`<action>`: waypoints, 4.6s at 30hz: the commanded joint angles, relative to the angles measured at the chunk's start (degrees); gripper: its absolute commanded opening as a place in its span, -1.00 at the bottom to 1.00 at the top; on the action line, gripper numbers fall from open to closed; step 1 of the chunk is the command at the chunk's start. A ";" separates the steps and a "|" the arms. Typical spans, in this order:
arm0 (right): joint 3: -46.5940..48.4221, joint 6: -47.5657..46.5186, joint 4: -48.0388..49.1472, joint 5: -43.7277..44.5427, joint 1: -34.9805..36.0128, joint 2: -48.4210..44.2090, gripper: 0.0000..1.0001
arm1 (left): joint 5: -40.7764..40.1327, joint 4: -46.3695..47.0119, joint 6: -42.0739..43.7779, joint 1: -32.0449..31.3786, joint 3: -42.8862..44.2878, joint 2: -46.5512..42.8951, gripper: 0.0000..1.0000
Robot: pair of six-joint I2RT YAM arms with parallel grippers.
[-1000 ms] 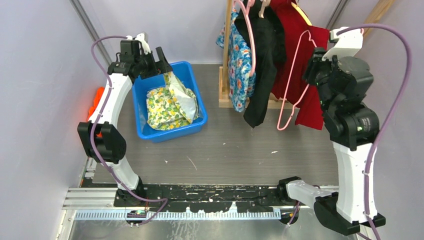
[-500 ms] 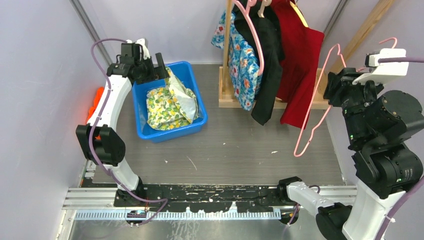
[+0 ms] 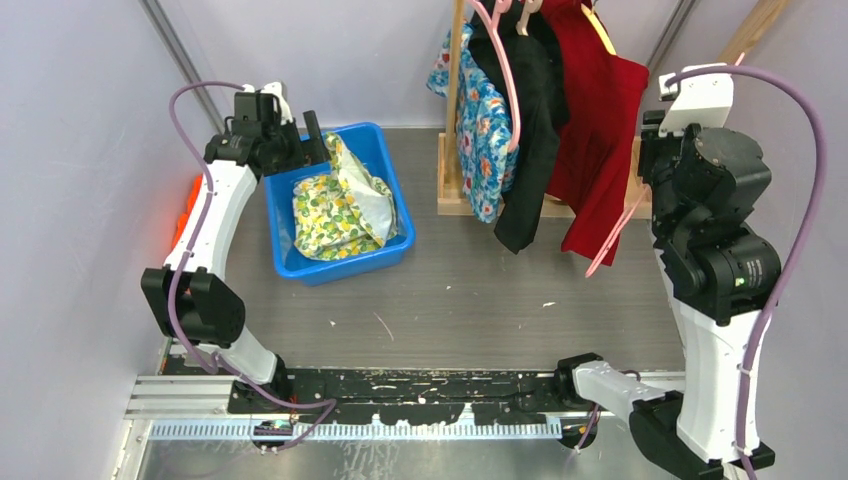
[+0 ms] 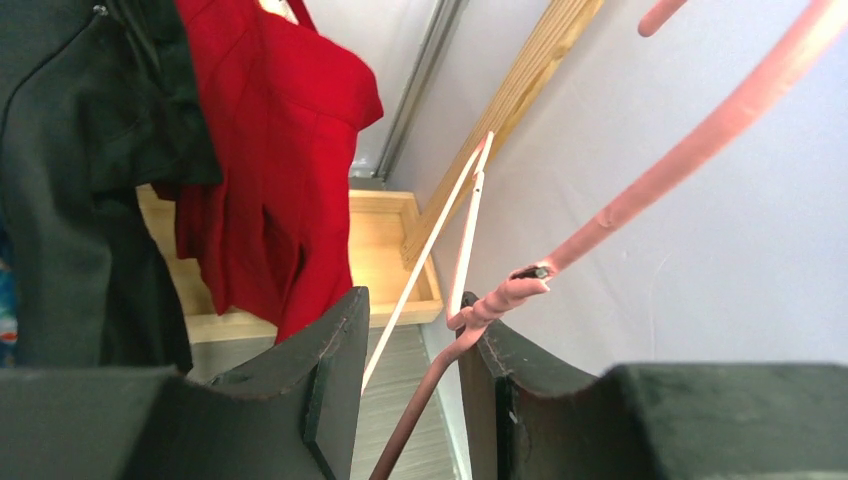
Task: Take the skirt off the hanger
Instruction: Place the skirt in the bin, then place the hanger at the clothesline.
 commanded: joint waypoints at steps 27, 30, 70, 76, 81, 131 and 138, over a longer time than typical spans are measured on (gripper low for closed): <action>6.38 15.99 4.65 -34.63 -0.29 13.46 -0.99 | 0.01 -2.16 2.34 0.99 3.21 -1.08 0.99; 9.30 17.05 2.55 -33.94 -0.27 12.05 -0.99 | 0.99 -1.58 1.81 1.06 3.40 -0.51 0.99; 35.04 7.32 21.23 -16.97 -12.33 43.68 -0.99 | 5.73 -1.65 0.72 1.79 10.60 8.18 0.99; 35.18 8.92 27.73 -17.99 -16.25 46.20 -0.99 | 6.03 -1.46 0.81 2.00 13.02 10.73 0.99; 33.89 10.28 31.23 -19.40 -19.70 46.63 -0.99 | 5.78 -0.82 0.46 2.02 13.37 11.25 0.99; 22.99 9.58 21.41 -17.04 -16.91 27.80 -0.99 | 10.52 2.43 -0.44 1.63 7.70 12.12 0.99; 17.88 8.77 25.28 -13.18 -16.91 24.58 -0.99 | 11.13 2.35 -0.57 1.67 9.30 15.13 0.99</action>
